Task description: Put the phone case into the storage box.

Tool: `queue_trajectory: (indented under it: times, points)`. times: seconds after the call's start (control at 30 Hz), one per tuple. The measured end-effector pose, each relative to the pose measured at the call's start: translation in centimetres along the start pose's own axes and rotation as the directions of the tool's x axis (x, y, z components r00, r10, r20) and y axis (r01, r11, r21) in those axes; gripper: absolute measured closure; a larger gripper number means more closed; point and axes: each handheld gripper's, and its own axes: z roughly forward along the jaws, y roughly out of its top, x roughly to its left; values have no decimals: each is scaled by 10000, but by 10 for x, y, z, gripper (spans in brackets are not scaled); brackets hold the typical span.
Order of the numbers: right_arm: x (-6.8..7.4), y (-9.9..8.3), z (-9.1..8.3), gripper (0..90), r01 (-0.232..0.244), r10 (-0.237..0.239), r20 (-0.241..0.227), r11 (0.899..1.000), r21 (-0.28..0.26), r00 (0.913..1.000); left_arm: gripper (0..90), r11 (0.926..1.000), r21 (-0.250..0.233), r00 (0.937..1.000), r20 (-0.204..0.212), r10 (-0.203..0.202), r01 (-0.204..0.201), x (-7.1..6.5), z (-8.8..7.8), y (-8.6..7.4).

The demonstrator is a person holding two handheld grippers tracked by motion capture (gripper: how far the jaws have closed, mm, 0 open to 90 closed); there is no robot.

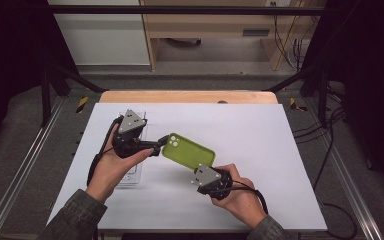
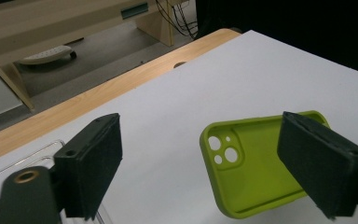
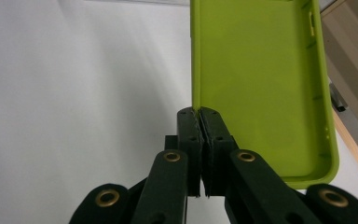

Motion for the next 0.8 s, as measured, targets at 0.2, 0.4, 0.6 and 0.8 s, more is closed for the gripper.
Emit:
queue_trajectory:
  times: [0.2, 0.4, 0.6, 0.8]
  points:
    - [2, 1, 1, 880, 160, -160, 93, 9999, 17, 9998, 144, 9995, 299, 9998, 178, 33, -38, -4, 2, 1]
    - [3, 1, 0, 880, 188, -188, 145, 9998, 13, 9997, 159, 9991, 422, 9999, 172, 0, -7, -6, 4, 2]
    - [3, 2, -1, 880, 214, -213, 164, 9997, -73, 9996, 189, 9985, 540, 9997, 188, -130, 120, -5, 7, 1]
    - [4, 2, -2, 880, 254, -252, 231, 9996, -83, 9994, 270, 9974, 713, 9998, 159, -84, 73, -8, 10, -1]
